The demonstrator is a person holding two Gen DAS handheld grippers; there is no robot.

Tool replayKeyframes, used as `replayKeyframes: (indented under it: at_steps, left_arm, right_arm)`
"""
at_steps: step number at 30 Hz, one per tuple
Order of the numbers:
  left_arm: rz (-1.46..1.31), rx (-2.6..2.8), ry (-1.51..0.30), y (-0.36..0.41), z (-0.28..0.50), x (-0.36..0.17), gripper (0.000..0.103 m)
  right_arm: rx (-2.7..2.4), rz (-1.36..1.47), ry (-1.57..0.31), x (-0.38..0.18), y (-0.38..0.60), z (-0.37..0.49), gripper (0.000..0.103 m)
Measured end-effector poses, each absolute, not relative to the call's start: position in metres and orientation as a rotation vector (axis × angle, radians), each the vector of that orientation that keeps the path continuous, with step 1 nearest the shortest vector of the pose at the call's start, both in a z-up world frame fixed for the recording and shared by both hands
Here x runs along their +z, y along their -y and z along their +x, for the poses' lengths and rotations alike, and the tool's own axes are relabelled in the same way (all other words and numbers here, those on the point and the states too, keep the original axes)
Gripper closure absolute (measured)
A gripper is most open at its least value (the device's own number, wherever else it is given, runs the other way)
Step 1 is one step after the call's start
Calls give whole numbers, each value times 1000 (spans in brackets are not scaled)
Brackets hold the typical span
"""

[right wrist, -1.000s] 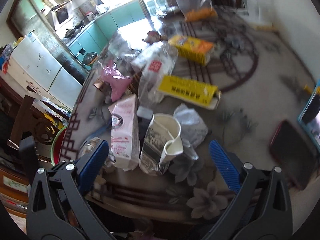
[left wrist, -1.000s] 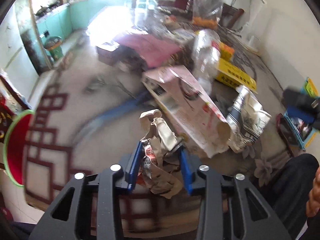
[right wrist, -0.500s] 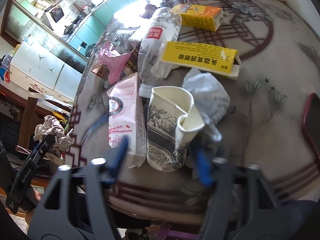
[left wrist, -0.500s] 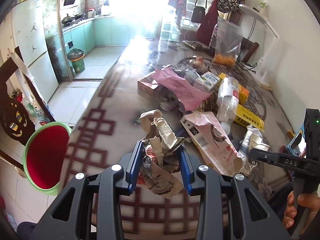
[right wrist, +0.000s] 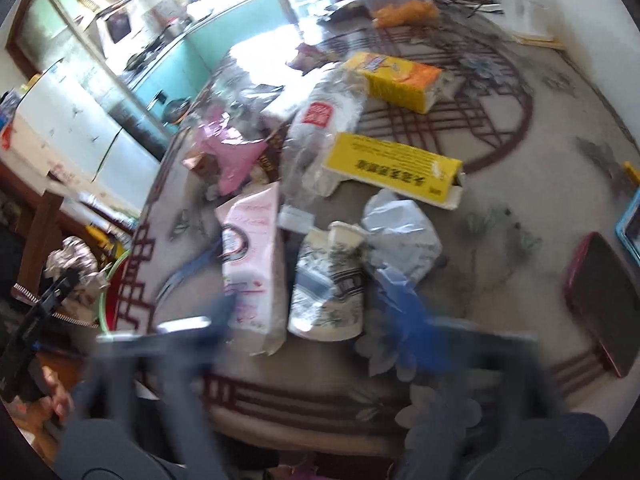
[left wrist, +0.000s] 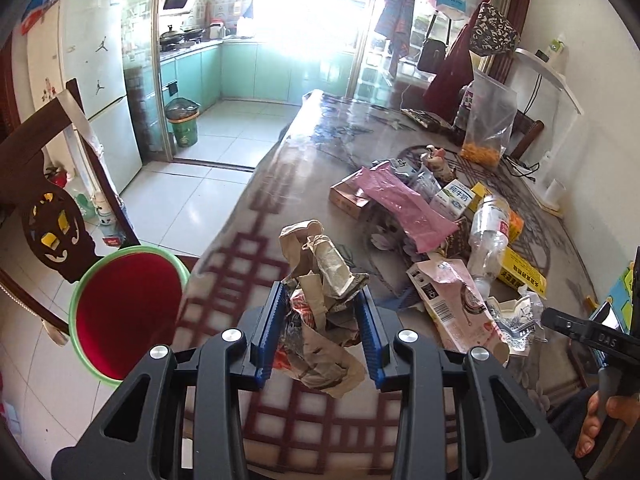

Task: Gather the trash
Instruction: 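Lift the crumpled paper with the left tool while the right tool grasps the paper cup, then drop the paper and the cup into the red bucket with both tools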

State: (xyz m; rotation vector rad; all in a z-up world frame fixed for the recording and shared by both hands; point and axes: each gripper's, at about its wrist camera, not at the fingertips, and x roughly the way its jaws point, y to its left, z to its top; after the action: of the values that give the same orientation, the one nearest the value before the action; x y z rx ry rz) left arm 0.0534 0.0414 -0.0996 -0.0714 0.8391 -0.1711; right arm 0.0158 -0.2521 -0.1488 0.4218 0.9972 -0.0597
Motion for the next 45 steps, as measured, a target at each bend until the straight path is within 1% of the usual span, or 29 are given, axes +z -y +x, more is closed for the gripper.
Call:
replayKeyframes:
  at_steps: [1,2,3,4,6,7,8,9,10,11,12,14,19,23,26,32,35,40,44,45]
  left_arm:
    - [-72,-167,-838,-44,54,-100,69]
    - [-76,-164,-838,-46,54,-100,69]
    - [-81,-162,-840,-47,55,-100,69]
    - [-87,-161,-842,-47,55,-101,69]
    - [-86,-162,-841,-49,54,-102,69]
    - [-79,-162,-840,-48,54,-102,69]
    - [-76,-160,-838,-49,54,-102,69]
    - [-76,-157,-836,-50,53,-101,69]
    - [-80,-154,-835,-51,54,-101,69]
    - [-82,-151,-834,-52,53,-101,69]
    - [-83,-147,-833,-54,53,-100,69]
    - [-83,-135,-826,-58,53,-99,69]
    - [-95,-96,-806,-81,56,-91,69]
    - [-119,-32,-785,-120,61,-81,69]
    - [-152,13,-789,-156,66,-79,69]
    - [-223,119,-823,-225,72,-94,69]
    - [-266,165,-849,-253,75,-110,69]
    - [-307,221,-890,-282,81,-138,69]
    - [-320,229,-916,-290,84,-152,69]
    - [-314,232,-921,-291,85,-155,61]
  right_arm:
    - [-63,406,-1014,-150,250,18,16]
    - [-60,389,-1032,-153,248,22,22]
    - [-63,377,-1041,-155,247,25,31]
    - [-71,362,-1055,-158,247,29,35]
    - [-69,372,-1087,-169,247,38,53]
    - [-60,382,-1098,-173,247,40,58]
    - [-50,389,-1110,-177,247,42,65]
    - [-39,394,-1128,-183,246,45,75]
    - [-33,394,-1136,-187,245,46,81]
    - [-33,387,-1136,-188,244,47,93]
    - [-26,391,-1130,-188,245,46,95]
    - [-14,399,-1099,-181,244,42,95]
    - [-27,336,-970,-135,238,32,95]
    - [45,308,-880,-96,218,37,95]
    - [151,286,-865,-81,183,51,95]
    - [443,327,-926,-93,80,95,95]
    - [542,352,-982,-110,27,123,95]
    - [612,368,-1076,-136,-36,158,95]
    - [631,357,-1128,-149,-65,169,95]
    - [644,361,-1139,-152,-70,171,95]
